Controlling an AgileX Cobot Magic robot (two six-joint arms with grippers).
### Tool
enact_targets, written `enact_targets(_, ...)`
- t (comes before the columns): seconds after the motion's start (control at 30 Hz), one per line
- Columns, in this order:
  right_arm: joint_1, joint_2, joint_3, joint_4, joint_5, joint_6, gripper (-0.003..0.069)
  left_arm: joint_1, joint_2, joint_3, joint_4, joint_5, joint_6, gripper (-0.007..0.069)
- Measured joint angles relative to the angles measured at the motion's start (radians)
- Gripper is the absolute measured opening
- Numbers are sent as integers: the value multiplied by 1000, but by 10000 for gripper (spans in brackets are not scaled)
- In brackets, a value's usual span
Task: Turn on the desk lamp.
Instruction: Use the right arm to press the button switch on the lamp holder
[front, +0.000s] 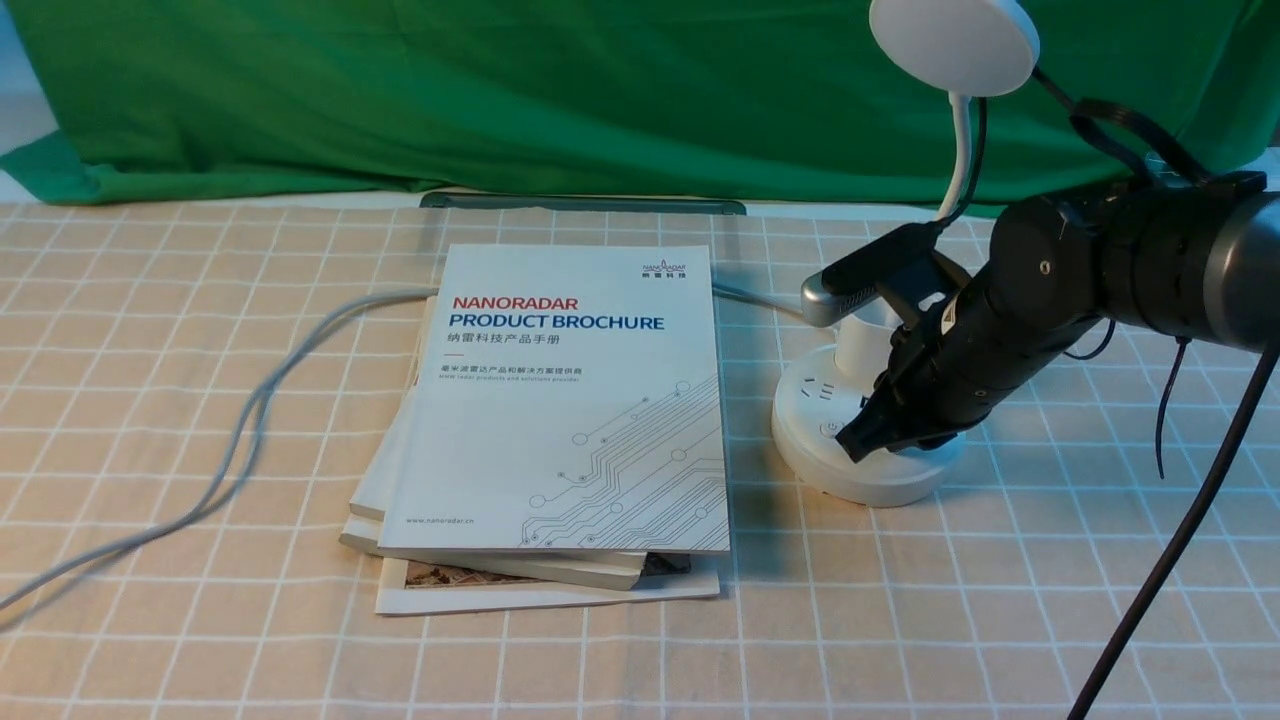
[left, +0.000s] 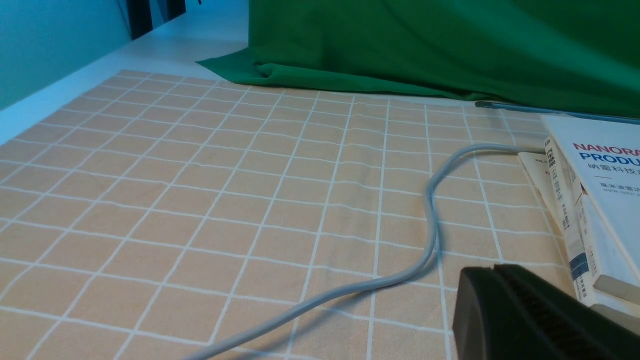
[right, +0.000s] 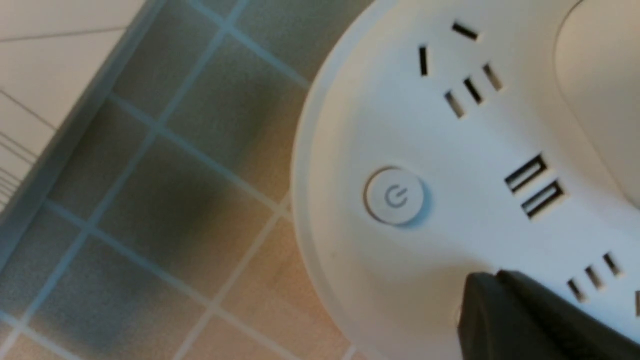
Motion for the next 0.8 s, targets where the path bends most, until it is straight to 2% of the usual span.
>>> enact_targets(0.8,-1,22,-12,0,-23,20,30,0,0,0,0,0,0,21)
